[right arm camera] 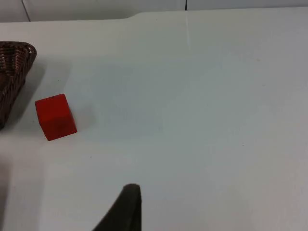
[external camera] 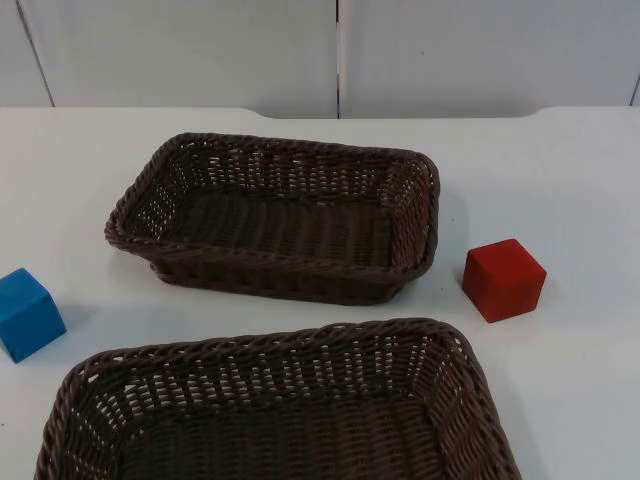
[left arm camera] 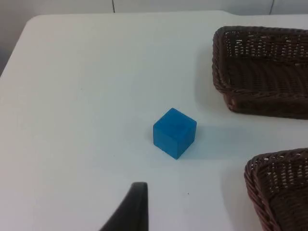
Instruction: Pick up one cube with the left hand and place it into the upper basket. Pick up one cube with the right hand and place it into the lower basket.
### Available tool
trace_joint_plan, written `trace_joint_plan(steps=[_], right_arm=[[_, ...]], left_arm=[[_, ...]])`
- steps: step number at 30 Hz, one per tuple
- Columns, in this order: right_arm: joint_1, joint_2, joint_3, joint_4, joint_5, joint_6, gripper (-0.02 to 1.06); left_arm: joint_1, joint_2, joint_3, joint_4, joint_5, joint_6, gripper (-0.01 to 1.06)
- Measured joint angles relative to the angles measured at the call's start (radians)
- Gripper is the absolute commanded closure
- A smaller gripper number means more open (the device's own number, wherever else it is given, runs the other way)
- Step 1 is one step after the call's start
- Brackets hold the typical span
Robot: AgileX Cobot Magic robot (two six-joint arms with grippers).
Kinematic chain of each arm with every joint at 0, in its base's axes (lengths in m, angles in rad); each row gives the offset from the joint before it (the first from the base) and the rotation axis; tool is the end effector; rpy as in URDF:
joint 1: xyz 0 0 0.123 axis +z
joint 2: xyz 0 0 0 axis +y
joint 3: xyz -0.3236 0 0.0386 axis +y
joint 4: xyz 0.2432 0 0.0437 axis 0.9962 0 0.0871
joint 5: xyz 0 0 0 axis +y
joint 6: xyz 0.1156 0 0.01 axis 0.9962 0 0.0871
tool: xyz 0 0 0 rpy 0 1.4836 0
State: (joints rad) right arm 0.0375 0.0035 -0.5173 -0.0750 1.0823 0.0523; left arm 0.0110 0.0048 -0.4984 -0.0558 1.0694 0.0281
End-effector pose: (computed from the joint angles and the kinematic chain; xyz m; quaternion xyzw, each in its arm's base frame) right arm -0.0302 -0.0088 0.2667 0.0084 0.8546 -0.0142 0.5190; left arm -0.0276 -0.0060 0.2624 0.0084 0.8568 -0.0178 0.5153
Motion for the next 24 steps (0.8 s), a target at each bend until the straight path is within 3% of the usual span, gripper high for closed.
trace_joint_plan(steps=[11, 24], right_arm=[[0.0, 0.0, 0.0, 0.0, 0.0, 0.0, -0.01], [0.0, 0.0, 0.0, 0.0, 0.0, -0.002, -0.01]], left_arm=[[0.0, 0.112, -0.109, -0.003, -0.061, 0.0, 0.0], [0.0, 0.239, -0.13, -0.003, -0.105, 0.0, 0.0]])
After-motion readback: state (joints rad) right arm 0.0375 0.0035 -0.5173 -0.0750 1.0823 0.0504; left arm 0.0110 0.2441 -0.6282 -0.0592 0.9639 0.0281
